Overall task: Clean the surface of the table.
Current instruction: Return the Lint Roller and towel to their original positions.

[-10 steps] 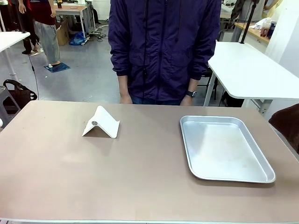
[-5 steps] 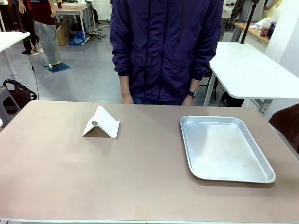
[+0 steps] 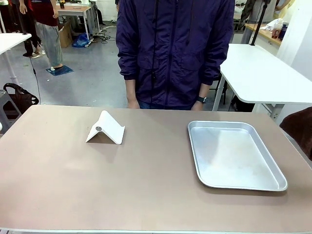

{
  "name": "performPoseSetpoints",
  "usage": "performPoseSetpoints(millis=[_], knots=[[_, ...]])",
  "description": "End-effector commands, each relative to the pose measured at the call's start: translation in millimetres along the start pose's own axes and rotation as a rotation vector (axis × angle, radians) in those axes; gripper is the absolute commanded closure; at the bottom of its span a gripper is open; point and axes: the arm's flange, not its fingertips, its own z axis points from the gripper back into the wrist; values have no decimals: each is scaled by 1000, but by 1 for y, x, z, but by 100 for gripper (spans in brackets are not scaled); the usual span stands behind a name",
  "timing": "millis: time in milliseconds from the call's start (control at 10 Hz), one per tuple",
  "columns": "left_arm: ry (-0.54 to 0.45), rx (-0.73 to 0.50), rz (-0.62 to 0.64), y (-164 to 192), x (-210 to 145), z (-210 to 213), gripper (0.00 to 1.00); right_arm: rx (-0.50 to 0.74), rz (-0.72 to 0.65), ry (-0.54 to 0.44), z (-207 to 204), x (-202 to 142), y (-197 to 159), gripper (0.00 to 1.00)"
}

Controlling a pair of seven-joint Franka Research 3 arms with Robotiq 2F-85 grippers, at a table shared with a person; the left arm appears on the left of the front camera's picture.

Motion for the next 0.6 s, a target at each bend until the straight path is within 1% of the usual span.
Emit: performPoseSetpoints(millis=[0, 100, 200, 300, 400, 500], knots=[[-65, 37, 35, -60, 8, -32, 82, 25, 38, 53, -46, 4, 26, 91], [-69, 64, 57, -84, 21, -56, 82, 3, 35, 78, -73, 10, 38, 91], [-100, 92, 60, -105, 36, -80, 82, -4, 35, 109, -105, 18, 48, 91], [-112, 139, 70, -125, 54, -109, 82, -6, 50, 141, -147, 27, 57, 91], [-128, 191, 79, -139, 71, -136, 82, -15, 78, 135, -186, 33, 64, 91], [-108, 250, 76, -148, 85, -165, 82, -15, 101, 145, -224, 35, 67, 91]])
